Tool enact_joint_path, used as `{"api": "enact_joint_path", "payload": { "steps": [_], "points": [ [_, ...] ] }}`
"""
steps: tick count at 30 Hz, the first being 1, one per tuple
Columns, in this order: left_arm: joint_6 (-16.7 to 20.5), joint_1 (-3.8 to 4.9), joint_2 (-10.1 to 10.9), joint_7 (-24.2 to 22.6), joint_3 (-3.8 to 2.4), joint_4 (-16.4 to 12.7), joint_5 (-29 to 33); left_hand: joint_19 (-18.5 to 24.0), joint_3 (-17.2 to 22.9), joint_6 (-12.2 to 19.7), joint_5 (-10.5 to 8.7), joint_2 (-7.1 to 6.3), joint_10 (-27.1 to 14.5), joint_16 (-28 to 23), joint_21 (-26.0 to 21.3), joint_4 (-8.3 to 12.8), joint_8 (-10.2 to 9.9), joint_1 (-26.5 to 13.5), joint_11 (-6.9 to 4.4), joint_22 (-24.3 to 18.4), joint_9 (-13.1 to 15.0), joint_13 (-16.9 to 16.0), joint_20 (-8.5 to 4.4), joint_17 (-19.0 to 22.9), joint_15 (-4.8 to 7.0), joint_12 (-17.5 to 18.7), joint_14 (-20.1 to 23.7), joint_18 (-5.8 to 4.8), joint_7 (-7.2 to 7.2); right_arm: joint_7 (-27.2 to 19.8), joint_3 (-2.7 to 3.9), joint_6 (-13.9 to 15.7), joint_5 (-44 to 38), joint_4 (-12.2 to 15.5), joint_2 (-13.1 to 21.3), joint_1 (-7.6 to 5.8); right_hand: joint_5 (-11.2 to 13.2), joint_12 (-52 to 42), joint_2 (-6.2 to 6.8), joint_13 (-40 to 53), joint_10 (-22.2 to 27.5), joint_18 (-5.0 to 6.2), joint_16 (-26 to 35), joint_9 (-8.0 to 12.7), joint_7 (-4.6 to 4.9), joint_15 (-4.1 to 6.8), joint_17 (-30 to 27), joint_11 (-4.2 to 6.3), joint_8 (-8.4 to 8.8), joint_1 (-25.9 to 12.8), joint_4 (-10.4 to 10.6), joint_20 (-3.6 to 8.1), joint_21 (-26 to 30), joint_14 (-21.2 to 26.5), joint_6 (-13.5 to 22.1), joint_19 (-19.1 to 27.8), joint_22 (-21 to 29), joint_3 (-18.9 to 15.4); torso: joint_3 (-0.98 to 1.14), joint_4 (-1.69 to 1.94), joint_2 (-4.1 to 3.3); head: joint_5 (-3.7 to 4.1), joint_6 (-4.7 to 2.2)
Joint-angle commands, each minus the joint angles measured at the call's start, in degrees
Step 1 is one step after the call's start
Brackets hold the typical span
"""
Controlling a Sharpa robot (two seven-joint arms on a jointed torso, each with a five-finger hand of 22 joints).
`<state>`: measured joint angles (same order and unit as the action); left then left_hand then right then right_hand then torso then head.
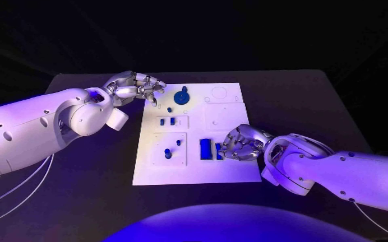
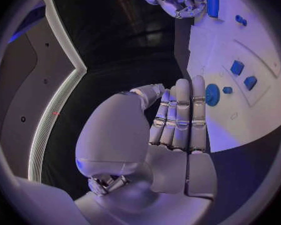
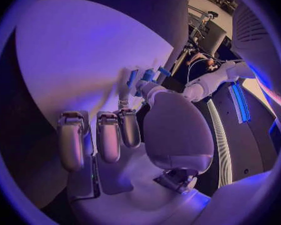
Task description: Assemble the parts on the task board
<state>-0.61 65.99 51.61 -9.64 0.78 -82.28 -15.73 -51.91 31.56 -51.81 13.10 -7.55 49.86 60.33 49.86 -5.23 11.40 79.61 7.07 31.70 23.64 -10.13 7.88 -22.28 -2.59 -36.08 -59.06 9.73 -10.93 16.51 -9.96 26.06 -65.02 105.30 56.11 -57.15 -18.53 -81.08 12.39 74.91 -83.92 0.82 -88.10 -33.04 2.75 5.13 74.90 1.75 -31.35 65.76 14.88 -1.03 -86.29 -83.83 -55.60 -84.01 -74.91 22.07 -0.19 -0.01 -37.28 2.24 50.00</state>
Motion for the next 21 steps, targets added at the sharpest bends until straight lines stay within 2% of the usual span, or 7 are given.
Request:
{"api": "enact_joint_path", "payload": {
  "steps": [1,6,7,14,17,19,21],
  "points": [
    [0.16,-0.06,-0.20,-1.53,-0.02,-0.01,0.79,-0.01,0.12,0.46,0.14,0.11,-0.43,-0.24,-0.42,-0.34,-0.35,-0.71,0.06,-0.13,0.09,0.09,0.55,-0.12,-0.40,0.24,0.06,0.74,0.05,-8.00,0.22,2.76,6.98,0.53,0.45,-1.04,-0.02,0.60,-0.06,7.96,-1.26,0.06,0.32,0.19,0.42,-0.20,11.30,-0.58,0.82,-0.43,0.51,0.12,0.88,-5.31,0.82,-5.12,-13.88,-0.01,-0.30,-0.08,0.50,0.17,0.00],
    [1.90,-0.31,-0.68,-4.02,-0.02,0.36,2.81,0.32,-0.29,0.71,0.02,-0.26,-0.56,-0.79,-1.30,-1.39,-0.47,-1.82,0.13,-0.66,0.38,0.09,0.79,-0.13,-0.58,0.25,0.58,0.74,0.03,-16.51,0.40,3.85,17.33,-0.81,0.73,-3.61,-0.05,1.56,-0.54,7.29,-0.66,0.55,1.01,0.20,0.63,-0.41,10.17,-0.80,1.10,0.13,0.46,-0.07,3.44,-5.03,1.14,-4.60,-13.21,0.39,-0.97,-0.29,1.40,0.41,0.00],
    [2.53,-0.48,-0.83,-5.05,-0.02,0.46,3.53,1.22,-1.80,0.90,-0.30,-1.06,-0.67,-2.09,-3.18,-3.62,-0.52,-4.22,-0.14,-1.77,0.65,0.05,1.30,0.20,-1.11,0.17,1.84,0.62,0.11,-18.59,0.43,3.73,20.00,-1.74,0.55,-4.24,11.47,2.13,-1.10,6.94,-0.23,0.79,1.33,0.06,1.03,-0.70,9.73,-1.14,1.39,0.75,0.20,-0.28,4.82,-4.89,1.85,-4.27,-12.84,-0.10,-1.17,-0.36,1.73,0.30,0.00],
    [8.01,-1.91,-2.77,-13.65,-0.07,2.74,10.69,2.78,-6.47,2.05,-0.86,-2.49,-3.54,-13.05,-17.33,-7.14,-0.96,-1.54,1.97,-11.06,2.35,3.09,3.86,3.47,-3.25,5.09,8.95,0.71,-0.77,-29.86,0.69,2.36,37.09,-12.46,-2.59,-7.39,9.15,18.07,-1.97,-4.52,11.32,4.77,11.42,-0.30,3.59,-2.73,-3.59,-3.63,3.42,4.97,-3.30,-2.30,28.70,-0.13,7.20,1.93,-5.62,0.69,-2.11,-0.58,3.78,-0.06,-1.89],
    [9.50,-2.28,-4.16,-16.88,-0.08,4.94,13.71,2.52,-6.84,1.53,-0.75,-2.17,-2.33,-16.48,-20.90,-7.30,-1.06,0.00,1.83,-13.47,2.33,4.60,4.34,4.35,-3.55,7.10,9.93,0.70,-0.11,-32.59,1.03,1.09,43.22,-17.93,-4.28,-8.51,8.99,23.50,-2.25,-8.95,16.08,6.11,15.55,-0.71,4.16,-3.26,-8.48,-4.03,3.32,6.24,-4.58,-2.85,37.50,2.32,8.56,4.52,-2.39,1.38,-2.15,-0.45,4.41,-0.16,-3.29],
    [10.51,-2.46,-5.07,-17.99,-0.09,6.41,14.89,3.35,-6.45,1.71,-0.68,-2.17,-1.00,-20.45,-24.08,-7.19,-1.76,1.08,2.23,-15.43,1.47,6.10,4.96,5.53,-4.13,9.79,11.02,0.57,0.15,-34.48,1.26,0.07,46.16,-21.44,-5.58,-9.01,10.76,35.50,-2.06,-18.52,26.43,9.04,24.73,0.72,4.96,-4.26,-18.30,-4.91,4.26,8.30,-6.47,-3.84,59.08,8.99,9.29,12.33,5.89,3.39,-2.11,-0.46,4.75,-0.26,-4.22],
    [11.36,-2.57,-5.89,-17.98,-0.10,7.96,15.53,4.36,-5.45,1.80,-0.65,-1.95,0.38,-25.93,-27.97,-6.87,-2.50,1.96,2.72,-17.82,0.23,6.56,5.93,6.96,-4.94,14.07,11.71,0.50,0.14,-36.22,1.42,-0.97,47.84,-24.68,-7.02,-9.29,10.97,39.95,-1.53,-22.94,29.56,9.46,34.31,2.25,5.25,-5.02,-27.49,-5.33,5.35,8.83,-7.34,-4.59,65.85,16.60,10.24,16.47,9.80,5.37,-2.07,-0.53,5.14,-0.39,-4.75]
  ]
}}
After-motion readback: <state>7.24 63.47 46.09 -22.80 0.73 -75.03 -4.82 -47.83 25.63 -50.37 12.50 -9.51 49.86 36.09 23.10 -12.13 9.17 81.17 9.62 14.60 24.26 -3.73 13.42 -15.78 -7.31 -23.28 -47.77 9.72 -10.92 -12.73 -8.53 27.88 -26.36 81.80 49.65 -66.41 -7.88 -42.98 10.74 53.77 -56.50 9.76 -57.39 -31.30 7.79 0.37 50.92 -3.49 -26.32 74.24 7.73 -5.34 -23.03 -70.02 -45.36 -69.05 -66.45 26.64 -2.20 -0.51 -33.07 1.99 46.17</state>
